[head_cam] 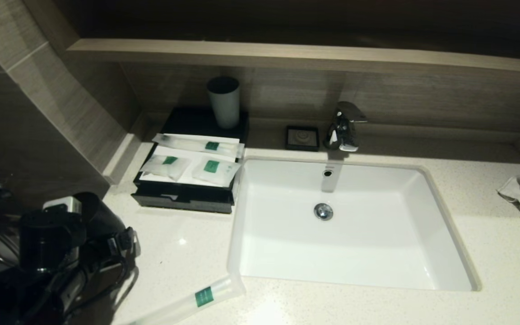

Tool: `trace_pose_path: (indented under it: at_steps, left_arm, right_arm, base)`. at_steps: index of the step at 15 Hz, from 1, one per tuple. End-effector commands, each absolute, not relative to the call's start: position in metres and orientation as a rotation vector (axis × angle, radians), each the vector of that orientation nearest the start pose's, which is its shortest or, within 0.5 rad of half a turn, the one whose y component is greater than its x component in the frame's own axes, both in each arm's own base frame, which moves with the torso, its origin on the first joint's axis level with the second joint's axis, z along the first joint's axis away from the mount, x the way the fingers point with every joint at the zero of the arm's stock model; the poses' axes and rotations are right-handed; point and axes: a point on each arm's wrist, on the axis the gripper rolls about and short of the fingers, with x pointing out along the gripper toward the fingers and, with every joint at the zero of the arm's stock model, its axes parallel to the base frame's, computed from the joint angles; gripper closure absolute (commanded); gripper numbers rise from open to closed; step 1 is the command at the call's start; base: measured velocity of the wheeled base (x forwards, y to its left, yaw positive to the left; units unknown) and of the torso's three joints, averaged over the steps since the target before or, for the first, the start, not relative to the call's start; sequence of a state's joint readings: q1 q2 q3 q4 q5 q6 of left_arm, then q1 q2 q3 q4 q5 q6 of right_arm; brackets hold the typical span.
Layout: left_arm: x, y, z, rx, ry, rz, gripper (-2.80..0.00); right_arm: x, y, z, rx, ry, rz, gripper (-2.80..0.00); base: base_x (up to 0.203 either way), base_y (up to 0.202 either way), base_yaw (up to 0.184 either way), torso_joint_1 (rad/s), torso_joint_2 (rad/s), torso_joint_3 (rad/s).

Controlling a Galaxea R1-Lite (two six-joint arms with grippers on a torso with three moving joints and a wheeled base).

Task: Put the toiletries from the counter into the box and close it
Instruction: Pick up the cup

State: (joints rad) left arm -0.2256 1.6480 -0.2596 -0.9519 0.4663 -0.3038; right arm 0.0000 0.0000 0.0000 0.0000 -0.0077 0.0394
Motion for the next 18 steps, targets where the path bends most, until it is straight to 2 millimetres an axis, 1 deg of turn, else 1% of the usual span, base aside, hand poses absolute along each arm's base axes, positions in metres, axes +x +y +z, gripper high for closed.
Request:
trace_pose_path:
  at_steps: [1,12,18]
  left_arm:
    - [0.2186,-0.0370,0.0984,-0.154,0.367,0.310,-2.80]
    - [0.2201,-0.0359,0.0988,-0.156,0.364,0.316,-2.80]
    - [0.2259,-0.0335,0.0963,-0.155,0.343,0.327,-2.80]
  right_arm:
    - [-0.0228,-0.0002,0.0755,0.040,0.000,-0.008,0.00]
    - [-0.0228,-0.0002,0.0755,0.040,0.000,-0.008,0.00]
    - [-0.0228,-0.0002,0.0755,0.040,0.000,-0.008,0.00]
  base:
    - [0.000,0.000,0.000,0.000,0.00,0.000]
    - [0.000,0.000,0.000,0.000,0.00,0.000]
    - [0.000,0.000,0.000,0.000,0.00,0.000]
